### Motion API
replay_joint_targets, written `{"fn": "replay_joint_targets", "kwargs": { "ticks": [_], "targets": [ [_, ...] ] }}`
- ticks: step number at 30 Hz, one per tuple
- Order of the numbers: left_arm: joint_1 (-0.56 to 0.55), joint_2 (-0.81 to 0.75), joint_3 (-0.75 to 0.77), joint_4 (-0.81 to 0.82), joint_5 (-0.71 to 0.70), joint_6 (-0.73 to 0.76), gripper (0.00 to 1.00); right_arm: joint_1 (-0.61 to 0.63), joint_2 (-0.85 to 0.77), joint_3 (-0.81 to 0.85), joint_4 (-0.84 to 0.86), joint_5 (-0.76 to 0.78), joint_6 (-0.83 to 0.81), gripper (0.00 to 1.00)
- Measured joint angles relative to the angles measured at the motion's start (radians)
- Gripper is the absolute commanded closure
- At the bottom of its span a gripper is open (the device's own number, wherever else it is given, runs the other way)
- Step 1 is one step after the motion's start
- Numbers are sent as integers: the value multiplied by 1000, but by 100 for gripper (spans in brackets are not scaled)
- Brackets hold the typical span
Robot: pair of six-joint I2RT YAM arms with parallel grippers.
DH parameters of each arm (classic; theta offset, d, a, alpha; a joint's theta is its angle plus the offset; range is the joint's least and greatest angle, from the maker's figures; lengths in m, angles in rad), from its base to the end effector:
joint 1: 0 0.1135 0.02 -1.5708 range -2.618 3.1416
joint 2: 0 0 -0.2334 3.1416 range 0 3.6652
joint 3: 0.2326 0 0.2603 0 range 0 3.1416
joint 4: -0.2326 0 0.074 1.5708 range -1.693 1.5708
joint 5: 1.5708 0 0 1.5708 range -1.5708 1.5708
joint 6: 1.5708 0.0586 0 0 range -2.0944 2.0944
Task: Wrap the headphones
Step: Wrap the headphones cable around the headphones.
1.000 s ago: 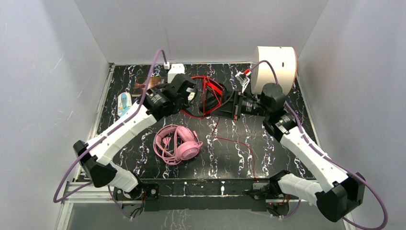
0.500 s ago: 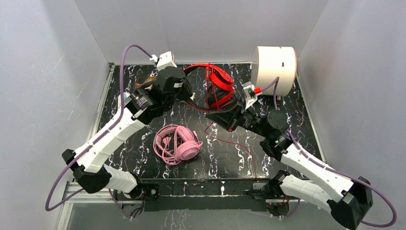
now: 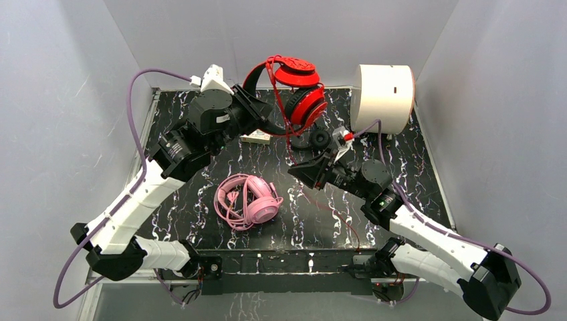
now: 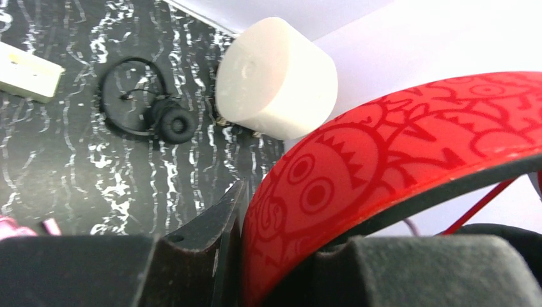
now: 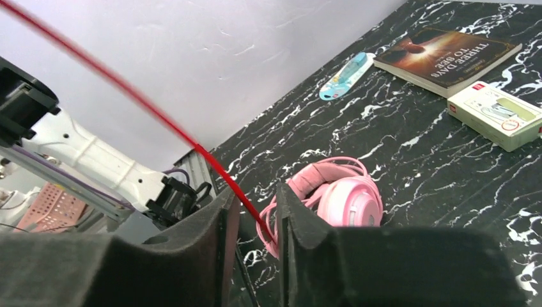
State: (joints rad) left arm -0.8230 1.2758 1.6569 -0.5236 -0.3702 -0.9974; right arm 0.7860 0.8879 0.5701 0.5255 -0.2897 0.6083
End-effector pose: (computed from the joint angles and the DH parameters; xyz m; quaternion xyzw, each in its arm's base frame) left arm 0.2143 -0.1999 0.4685 -0.1848 0.7294 -0.4230 0.5048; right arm 0.1715 0.1954 0.2992 -0.1670 0.6110 0.5631 0.5308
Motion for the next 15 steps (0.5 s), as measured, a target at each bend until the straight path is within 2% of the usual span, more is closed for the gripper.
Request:
{"fn": "replay_joint_targets", "kwargs": {
  "ticks": [4,8,11,13,14,15],
  "targets": [
    [0,-4,1,18,45,-24,100,0,18,-17,27,-14,-72,31],
    [0,0,13,3,71,-34,100,0,96,-16,92,-79,-166,21],
    [0,0,32,-10,82,-36,100,-1,177,-13,124,-116,-222,19],
    [0,0,48,-15,89,-36,100,-6,225,-13,148,-135,-248,22],
    [0,0,56,-18,91,-36,100,-9,249,-13,161,-142,-259,26],
    [0,0,63,-22,93,-36,100,-14,267,-13,172,-148,-267,36]
  ]
}}
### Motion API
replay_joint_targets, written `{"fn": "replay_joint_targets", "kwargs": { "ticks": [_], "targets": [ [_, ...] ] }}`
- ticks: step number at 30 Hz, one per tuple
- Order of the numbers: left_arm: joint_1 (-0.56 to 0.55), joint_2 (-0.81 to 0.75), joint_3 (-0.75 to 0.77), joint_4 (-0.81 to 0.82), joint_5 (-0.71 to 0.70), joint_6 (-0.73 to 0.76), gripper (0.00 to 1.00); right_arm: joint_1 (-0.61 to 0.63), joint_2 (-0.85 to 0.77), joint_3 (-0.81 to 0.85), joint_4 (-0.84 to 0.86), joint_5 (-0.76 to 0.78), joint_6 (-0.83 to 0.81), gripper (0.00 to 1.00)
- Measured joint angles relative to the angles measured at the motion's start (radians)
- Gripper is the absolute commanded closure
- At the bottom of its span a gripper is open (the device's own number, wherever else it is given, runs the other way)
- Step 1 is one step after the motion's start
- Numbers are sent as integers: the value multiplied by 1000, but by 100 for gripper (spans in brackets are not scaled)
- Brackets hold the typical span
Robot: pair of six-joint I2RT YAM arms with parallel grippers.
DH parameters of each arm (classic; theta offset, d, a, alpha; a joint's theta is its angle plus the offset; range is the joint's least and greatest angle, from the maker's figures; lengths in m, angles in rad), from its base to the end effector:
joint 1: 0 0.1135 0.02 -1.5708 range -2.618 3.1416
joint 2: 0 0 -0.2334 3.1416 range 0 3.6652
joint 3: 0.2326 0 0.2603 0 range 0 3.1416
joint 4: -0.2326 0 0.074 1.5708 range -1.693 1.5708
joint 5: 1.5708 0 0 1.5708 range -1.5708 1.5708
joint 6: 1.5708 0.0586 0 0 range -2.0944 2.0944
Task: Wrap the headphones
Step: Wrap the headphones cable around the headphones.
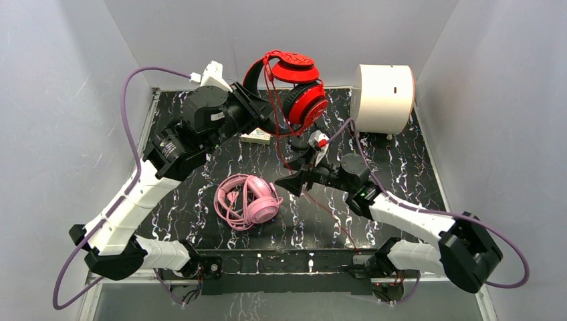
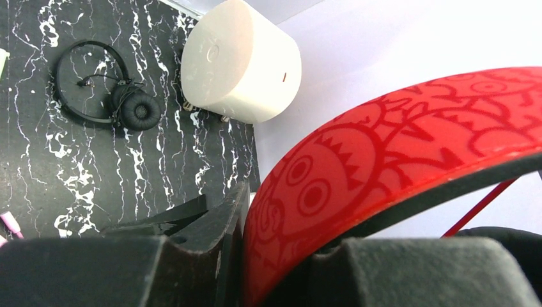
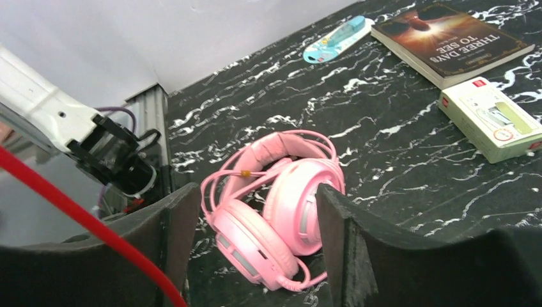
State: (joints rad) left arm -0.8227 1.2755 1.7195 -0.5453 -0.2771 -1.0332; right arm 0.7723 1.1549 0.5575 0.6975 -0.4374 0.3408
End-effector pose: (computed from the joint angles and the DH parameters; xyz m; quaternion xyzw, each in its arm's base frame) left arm 0.2054 -0.1978 0.4866 -0.1693 0.7211 -0.4700 0.4801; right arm 0.1942 0.2239 0.2468 -0.2974 0.6052 0.5060 0.5378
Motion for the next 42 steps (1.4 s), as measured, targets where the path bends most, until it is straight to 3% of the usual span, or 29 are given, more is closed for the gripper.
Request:
{"fn": "replay_joint_targets", "kwargs": {
  "ticks": [2,5,8,12,19,25,30,35,38,42],
  "targets": [
    [0,0,19,-13,4,2,100,-8,33,-3,29,-8,-8,60],
    [0,6,61,-40,5,13,100,-25,34,-67,127,-8,18,84],
    [0,18,85,-94,-10,58,100,-47,-8,-165,240,-16,76,99],
    [-4,35,105,-182,-89,118,100,-67,-181,-262,185,5,137,100],
    [-4,-11,107,-239,-278,236,100,-76,-527,-309,-135,25,174,100],
    [-5,-46,106,-265,-299,297,100,-75,-613,-285,-285,-4,179,100],
    [-4,-48,103,-241,-19,368,100,-100,-455,-174,-393,104,138,100],
    [5,-63,15,-238,324,531,100,-283,-139,153,-499,-45,26,100],
    [15,-63,-101,-256,336,626,100,-412,-31,309,-573,-193,-10,98],
    [23,-24,-183,-283,187,745,100,-490,91,510,-833,-347,-84,95]
  ]
}}
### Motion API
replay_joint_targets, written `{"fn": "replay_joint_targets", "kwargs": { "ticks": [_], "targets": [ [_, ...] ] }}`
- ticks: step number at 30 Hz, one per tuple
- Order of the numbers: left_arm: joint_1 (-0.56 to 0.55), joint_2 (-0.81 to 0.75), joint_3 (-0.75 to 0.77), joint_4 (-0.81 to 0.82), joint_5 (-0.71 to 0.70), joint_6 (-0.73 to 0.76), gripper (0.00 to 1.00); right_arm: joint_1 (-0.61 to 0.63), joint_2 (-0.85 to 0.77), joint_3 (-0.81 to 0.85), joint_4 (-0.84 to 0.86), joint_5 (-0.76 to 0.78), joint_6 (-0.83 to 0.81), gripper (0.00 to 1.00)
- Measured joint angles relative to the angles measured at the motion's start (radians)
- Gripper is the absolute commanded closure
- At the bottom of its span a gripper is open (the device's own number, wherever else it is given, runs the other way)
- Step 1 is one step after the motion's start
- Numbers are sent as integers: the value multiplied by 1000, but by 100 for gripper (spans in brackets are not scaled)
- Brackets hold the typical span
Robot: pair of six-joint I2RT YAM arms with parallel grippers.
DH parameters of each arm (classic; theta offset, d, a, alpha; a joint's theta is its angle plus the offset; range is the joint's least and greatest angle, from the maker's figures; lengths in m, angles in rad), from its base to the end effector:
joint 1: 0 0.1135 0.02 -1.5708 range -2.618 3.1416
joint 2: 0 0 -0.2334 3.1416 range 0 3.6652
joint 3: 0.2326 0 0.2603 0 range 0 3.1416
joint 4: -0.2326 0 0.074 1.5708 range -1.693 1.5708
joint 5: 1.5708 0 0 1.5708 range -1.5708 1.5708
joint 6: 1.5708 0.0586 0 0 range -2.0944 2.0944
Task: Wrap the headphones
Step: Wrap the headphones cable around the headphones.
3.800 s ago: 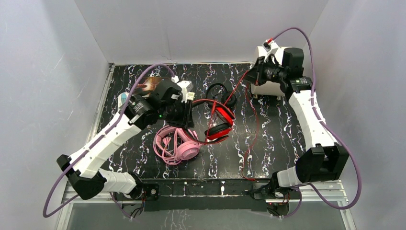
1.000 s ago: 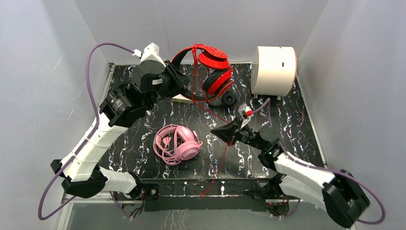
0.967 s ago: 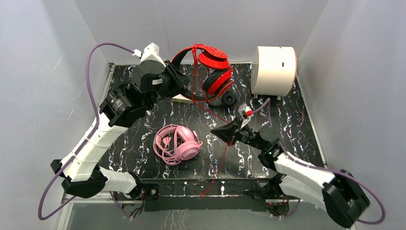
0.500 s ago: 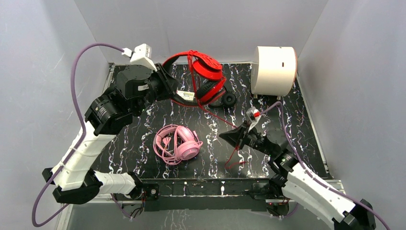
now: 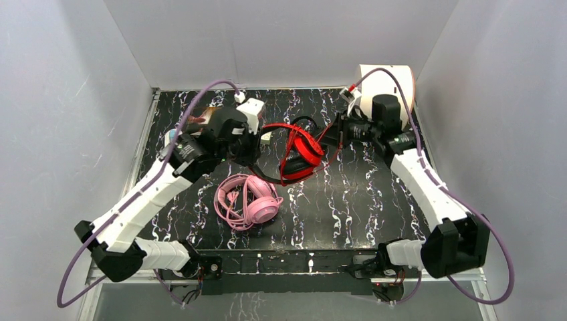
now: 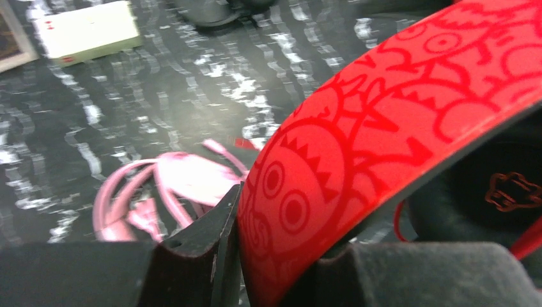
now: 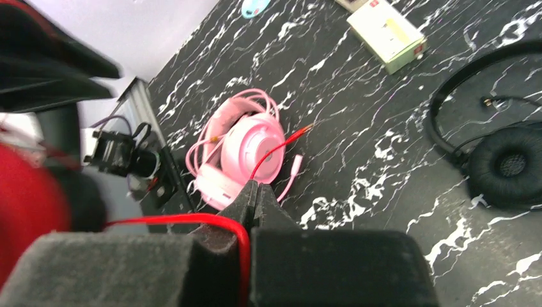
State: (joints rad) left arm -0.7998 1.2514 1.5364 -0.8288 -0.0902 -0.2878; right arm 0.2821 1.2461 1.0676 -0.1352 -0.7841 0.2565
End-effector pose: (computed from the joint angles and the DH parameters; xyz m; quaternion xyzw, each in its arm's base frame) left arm 0.2032 -0.2016 0.3954 0.1989 0.8474 -0.2203 0.4403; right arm 0.2913 0.1275 0.3131 -0.2342 0.7446 0.4425 0.4416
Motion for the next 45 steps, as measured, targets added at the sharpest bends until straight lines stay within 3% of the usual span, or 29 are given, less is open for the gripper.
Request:
{"fn": "replay_joint_targets", "kwargs": {
  "ticks": [6,14,17,18,20,22,24,26,27,31,34,38,41,45],
  "targets": [
    [-8,113,-52,48,-237,242,100,-14,58,154,-300,-89,-82,87],
    [-20,90,-152,270,-147,517,100,-30,151,239,-444,-251,-93,85],
    [-23,81,-159,299,-148,579,100,-32,177,248,-445,-324,-37,78],
    [-23,80,-166,310,-153,597,100,-33,176,247,-439,-346,-3,73],
    [-23,79,-182,322,-165,625,100,-33,164,245,-410,-378,60,73],
    [-24,79,-197,339,-178,649,100,-33,141,240,-385,-392,105,88],
    [-24,78,-204,365,-186,666,100,-33,116,229,-363,-402,139,91],
    [-26,78,-204,388,-198,675,100,-33,92,213,-334,-410,186,72],
    [-27,78,-204,394,-206,679,100,-33,81,201,-312,-410,215,69],
    [-31,82,-204,406,-240,692,100,-33,27,119,-175,-416,354,80],
    [-34,91,-204,426,-262,688,100,-30,-11,57,-62,-416,479,72],
    [-35,103,-204,444,-272,656,100,-5,-30,30,47,-393,603,76],
    [-34,104,-204,448,-283,623,100,8,-38,30,64,-373,642,55],
    [-34,113,-204,443,-300,589,100,37,-52,30,97,-340,689,54]
  ]
}}
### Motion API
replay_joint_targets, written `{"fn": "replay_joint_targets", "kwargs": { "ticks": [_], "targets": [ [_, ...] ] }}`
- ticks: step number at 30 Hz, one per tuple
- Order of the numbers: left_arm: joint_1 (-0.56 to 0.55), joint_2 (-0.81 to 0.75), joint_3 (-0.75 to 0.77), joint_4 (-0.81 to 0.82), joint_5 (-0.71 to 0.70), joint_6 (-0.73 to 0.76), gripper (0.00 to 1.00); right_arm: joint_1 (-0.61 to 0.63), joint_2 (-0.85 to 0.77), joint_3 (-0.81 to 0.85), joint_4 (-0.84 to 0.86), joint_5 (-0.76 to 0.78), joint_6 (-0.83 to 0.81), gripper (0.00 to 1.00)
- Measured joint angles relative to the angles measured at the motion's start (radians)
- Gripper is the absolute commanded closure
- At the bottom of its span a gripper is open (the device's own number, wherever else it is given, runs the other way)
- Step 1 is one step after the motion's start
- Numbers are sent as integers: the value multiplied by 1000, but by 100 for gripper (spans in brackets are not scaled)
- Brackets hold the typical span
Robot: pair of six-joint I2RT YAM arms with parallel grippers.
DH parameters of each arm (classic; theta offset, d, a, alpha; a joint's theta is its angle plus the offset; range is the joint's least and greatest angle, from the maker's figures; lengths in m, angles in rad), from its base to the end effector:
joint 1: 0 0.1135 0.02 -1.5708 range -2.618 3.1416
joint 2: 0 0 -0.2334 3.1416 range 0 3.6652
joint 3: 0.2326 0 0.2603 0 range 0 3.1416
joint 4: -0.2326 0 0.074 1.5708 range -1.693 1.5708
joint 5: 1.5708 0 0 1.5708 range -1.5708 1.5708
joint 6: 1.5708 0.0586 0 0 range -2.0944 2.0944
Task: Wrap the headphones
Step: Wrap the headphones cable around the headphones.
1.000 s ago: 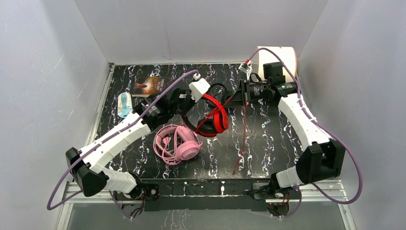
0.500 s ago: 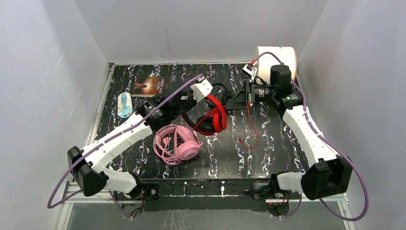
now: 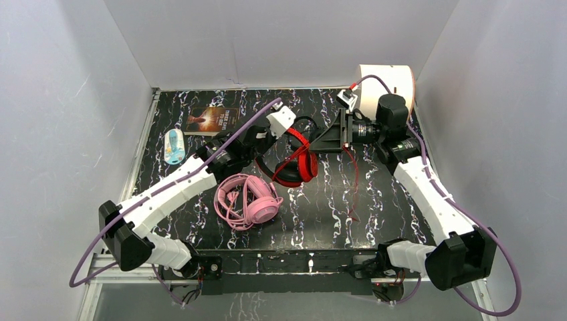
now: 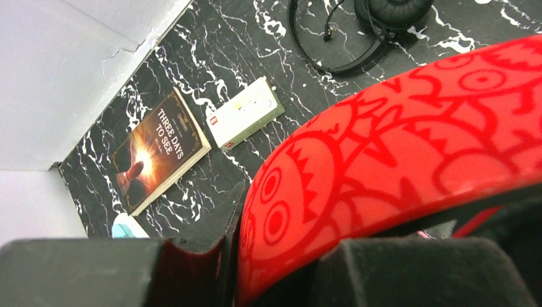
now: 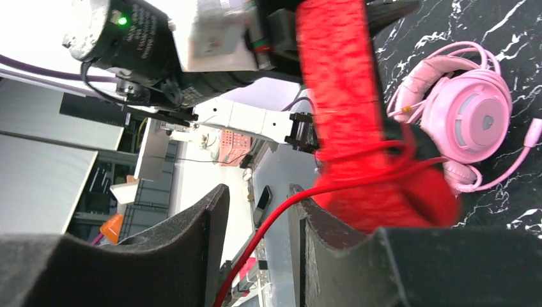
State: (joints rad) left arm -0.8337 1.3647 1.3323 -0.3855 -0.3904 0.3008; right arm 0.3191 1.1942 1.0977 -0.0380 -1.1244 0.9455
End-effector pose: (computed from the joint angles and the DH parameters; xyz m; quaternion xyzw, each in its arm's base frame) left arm 0.2481 -0.2401 0.3417 0.3528 0.7505 0.0161 0.5587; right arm 0.2592 0.1413 0.3525 -0.1374 0.7142 0.6528 0.2119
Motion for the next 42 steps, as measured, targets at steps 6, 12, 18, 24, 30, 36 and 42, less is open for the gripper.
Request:
{"fn": "replay_joint_targets", "kwargs": {
  "ticks": [6,12,18,24,30,36,42],
  "targets": [
    [0,32,-11,-24,-28,-82,100,55,-28,0,-30,76,-3,88],
    [0,100,64,-75,-157,-279,100,189,-24,35,-207,277,-131,75],
    [-9,275,300,-280,-219,-618,100,361,-47,3,-224,666,-219,72],
    [-16,298,337,-393,-223,-752,100,415,-132,-95,-172,841,-278,56],
    [-7,280,324,-343,-242,-865,100,439,-181,-137,-181,859,-322,35],
    [23,150,224,-227,-302,-915,100,454,-233,-146,-254,856,-367,34],
    [22,83,209,-163,-308,-940,100,454,-274,-176,-225,841,-400,37]
  ]
}}
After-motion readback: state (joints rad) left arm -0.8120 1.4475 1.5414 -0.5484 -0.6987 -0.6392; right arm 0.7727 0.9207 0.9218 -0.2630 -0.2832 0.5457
